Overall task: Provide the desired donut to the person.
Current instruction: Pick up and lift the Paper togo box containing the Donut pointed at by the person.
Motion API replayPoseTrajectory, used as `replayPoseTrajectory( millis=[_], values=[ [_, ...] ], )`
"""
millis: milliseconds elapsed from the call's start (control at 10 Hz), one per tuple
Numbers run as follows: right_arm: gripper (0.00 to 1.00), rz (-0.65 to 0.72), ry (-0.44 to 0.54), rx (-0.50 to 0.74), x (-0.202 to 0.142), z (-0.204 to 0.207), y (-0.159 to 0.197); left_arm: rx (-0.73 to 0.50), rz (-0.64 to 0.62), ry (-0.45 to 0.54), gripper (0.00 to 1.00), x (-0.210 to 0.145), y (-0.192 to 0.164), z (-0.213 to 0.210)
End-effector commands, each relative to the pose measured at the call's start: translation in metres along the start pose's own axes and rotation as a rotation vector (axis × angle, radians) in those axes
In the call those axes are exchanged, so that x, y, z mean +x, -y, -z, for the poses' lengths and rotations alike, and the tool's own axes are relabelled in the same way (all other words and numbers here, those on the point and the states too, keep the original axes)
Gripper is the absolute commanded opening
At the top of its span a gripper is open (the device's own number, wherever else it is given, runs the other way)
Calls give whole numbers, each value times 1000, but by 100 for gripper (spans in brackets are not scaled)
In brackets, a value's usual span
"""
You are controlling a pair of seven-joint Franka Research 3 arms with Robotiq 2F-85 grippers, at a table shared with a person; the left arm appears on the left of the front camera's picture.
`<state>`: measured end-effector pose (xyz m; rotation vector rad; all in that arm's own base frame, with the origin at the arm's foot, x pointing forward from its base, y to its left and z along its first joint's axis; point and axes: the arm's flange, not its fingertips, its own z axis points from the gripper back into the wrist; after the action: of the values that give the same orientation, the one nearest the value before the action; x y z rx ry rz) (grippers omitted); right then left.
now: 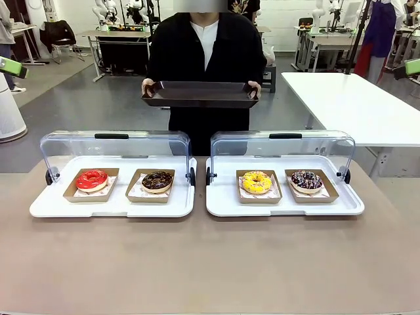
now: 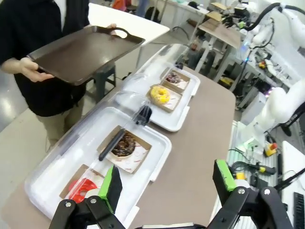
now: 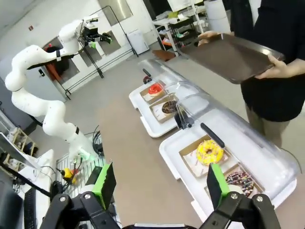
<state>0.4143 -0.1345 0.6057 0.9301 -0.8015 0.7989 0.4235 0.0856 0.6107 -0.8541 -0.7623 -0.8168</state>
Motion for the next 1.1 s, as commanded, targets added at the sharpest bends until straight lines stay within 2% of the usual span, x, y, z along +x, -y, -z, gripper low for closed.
replayPoseTrajectory(
  millis=[0,400,600,900,1000],
  values=[
    [100,-22,5,21,-5,-3,-6,-113,11,5,100,3,-4,-11],
    [100,-49,-40,93,-17,-17,-6,-172,11,-9,100,-9,-3,-11],
    [100,-30,-59,84,-19,-17,-5,-127,10,-18,100,-9,-1,-9],
    [100,-40,-107,135,-20,-13,-8,-51,33,-60,100,-12,1,-8],
    [100,-37,-115,135,-20,-11,-7,-120,-10,-37,100,-9,-1,-8]
  ],
)
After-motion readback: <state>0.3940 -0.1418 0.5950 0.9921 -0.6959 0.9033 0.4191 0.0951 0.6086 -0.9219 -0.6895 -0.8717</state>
